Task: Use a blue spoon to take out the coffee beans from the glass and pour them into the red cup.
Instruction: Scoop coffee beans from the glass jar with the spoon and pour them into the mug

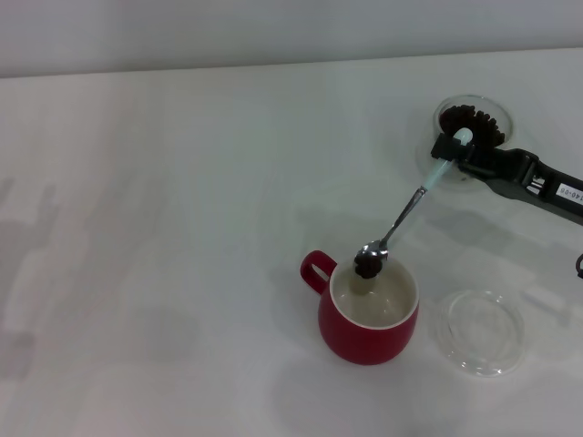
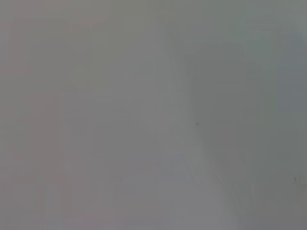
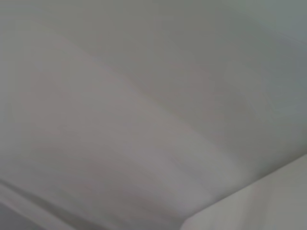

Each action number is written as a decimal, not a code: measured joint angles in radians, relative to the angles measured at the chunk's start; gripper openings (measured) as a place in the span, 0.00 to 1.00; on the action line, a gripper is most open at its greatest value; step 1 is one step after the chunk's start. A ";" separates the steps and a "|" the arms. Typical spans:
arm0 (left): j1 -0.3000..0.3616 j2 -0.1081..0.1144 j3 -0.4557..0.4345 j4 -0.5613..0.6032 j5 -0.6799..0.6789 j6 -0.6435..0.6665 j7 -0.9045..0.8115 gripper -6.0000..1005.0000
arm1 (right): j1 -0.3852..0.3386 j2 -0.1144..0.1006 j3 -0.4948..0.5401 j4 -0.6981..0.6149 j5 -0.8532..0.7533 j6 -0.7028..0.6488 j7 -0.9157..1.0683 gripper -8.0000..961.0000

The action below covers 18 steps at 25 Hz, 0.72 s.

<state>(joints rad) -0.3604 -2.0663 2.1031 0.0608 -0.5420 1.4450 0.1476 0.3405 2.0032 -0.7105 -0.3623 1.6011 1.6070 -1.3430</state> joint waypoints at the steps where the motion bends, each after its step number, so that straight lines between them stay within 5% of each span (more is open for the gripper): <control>1: 0.000 0.000 0.000 0.000 0.000 0.000 -0.001 0.65 | 0.000 0.000 -0.002 -0.006 -0.001 0.000 -0.011 0.20; 18: -0.004 0.000 0.000 -0.003 0.004 0.000 0.000 0.65 | -0.009 -0.003 -0.017 -0.092 -0.080 -0.007 -0.197 0.21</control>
<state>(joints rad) -0.3648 -2.0663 2.1031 0.0582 -0.5383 1.4450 0.1480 0.3313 1.9998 -0.7278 -0.4538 1.5211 1.6003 -1.5399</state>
